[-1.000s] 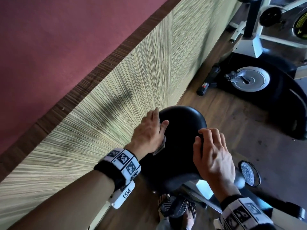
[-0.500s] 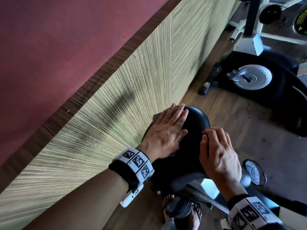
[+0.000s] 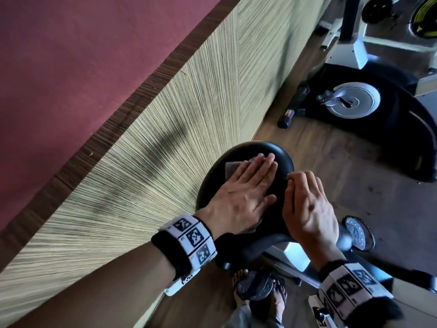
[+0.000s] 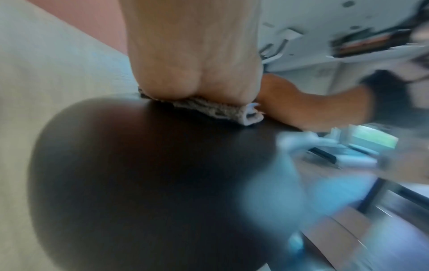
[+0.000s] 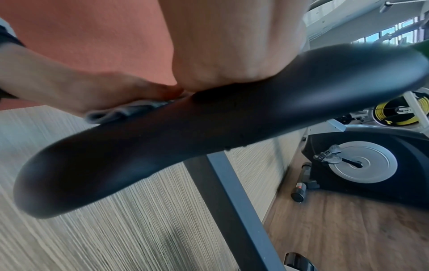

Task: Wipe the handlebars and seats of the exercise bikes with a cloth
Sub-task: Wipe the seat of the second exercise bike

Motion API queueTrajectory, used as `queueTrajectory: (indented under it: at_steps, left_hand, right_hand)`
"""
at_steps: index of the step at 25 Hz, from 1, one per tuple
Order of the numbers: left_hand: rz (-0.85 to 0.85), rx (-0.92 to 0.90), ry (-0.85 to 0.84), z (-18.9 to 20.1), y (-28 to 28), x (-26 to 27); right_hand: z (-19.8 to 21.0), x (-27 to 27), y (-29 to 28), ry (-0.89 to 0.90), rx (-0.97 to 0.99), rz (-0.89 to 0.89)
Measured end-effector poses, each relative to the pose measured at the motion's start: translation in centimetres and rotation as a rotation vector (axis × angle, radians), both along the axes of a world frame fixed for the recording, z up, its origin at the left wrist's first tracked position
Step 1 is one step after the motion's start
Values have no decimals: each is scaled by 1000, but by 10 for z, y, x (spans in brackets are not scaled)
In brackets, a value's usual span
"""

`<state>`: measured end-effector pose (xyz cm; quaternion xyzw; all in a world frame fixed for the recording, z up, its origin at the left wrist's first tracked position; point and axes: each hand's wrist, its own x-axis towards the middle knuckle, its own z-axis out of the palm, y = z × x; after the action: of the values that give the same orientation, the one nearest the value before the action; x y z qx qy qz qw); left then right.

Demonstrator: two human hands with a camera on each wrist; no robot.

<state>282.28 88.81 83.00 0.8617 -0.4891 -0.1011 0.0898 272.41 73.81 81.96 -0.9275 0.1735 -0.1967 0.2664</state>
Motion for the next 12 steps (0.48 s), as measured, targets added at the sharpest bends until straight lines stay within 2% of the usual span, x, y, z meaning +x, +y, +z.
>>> queueTrajectory:
  at_steps: [2,4,5,7,9,10,12]
  left_hand:
    - [-198,-6,48,-1,9,-12]
    - [-279,4,117,-1,14,8]
    - [-241,-9,134,1,12,24]
    - [-14,-25,148,5,10,49]
    - [161,32,148,4,9,46]
    - [177,41,118,4,13,35]
    - [94,8,59,3,31,13]
  right_hand:
    - [-1,-1,-1,15,51,-5]
    - [0,-2,-1,10,62,-10]
    - [0,-2,-2,1,51,-11]
    - [0,-2,-2,-7,35,-3]
    - [1,-3,-1,4,7,6]
    - [1,-3,-1,11,-12,11]
    - [0,-2,-1,19,-29,20]
